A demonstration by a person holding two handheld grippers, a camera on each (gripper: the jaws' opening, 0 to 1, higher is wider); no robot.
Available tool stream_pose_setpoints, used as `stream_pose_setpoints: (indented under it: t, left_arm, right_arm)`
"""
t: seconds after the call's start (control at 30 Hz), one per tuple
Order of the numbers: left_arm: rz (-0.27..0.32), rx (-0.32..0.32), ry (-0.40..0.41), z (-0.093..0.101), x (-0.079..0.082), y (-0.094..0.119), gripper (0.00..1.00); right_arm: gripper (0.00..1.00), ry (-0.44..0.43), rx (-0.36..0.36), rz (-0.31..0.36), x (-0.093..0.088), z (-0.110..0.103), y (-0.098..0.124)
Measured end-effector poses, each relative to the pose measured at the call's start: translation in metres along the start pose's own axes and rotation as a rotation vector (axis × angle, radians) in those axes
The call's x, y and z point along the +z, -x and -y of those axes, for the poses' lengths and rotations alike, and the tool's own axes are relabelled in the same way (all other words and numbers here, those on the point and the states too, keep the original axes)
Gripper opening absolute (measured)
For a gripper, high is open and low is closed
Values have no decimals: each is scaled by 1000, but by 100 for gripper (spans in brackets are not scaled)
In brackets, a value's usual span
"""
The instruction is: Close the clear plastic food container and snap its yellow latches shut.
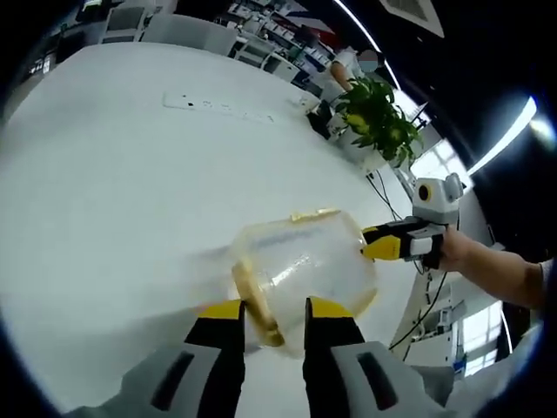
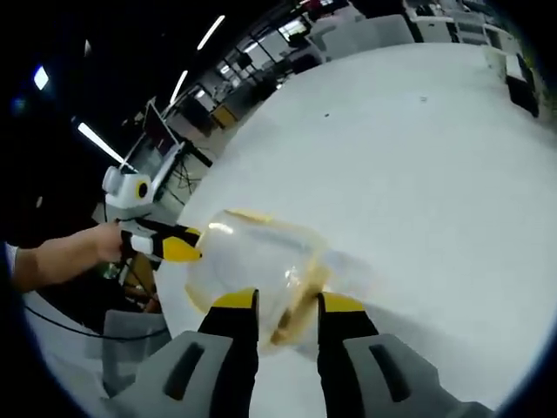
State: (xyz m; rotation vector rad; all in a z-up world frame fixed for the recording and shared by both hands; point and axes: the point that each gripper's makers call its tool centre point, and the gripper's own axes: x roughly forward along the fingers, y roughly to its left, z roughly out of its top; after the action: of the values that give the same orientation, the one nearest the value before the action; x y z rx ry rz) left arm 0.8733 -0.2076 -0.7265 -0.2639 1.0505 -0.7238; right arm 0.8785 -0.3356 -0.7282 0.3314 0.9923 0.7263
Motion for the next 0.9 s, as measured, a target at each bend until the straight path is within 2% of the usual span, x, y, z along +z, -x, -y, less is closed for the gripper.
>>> stream_pose_setpoints:
  t: [0.13, 0.23, 0.33, 0.53, 0.63, 0.73, 0.9]
  left_arm:
    - [-20, -1, 35, -2, 1, 1, 20]
    - [-22, -2, 28, -1, 1, 2, 22]
    - [-13, 25, -48, -3, 6, 4, 22]
    - [-52, 54, -162, -1, 12, 8, 23]
    - [-51, 66, -215, -1, 19, 11, 23]
    - [-60, 87, -303, -1, 28, 14, 23]
    - [-52, 79, -358, 12, 42, 16, 22]
  right_arm:
    - [25, -4, -11, -8, 1, -3, 1]
    - [28, 61, -33, -13, -1, -5, 2]
    - [30, 152, -65, -14, 1, -7, 3]
    - [29, 209, -83, -32, 2, -9, 8]
    - [29, 215, -85, -18, 7, -12, 15]
    - [28, 245, -92, 6, 15, -15, 19]
    - [26, 303, -79, 18, 23, -26, 20]
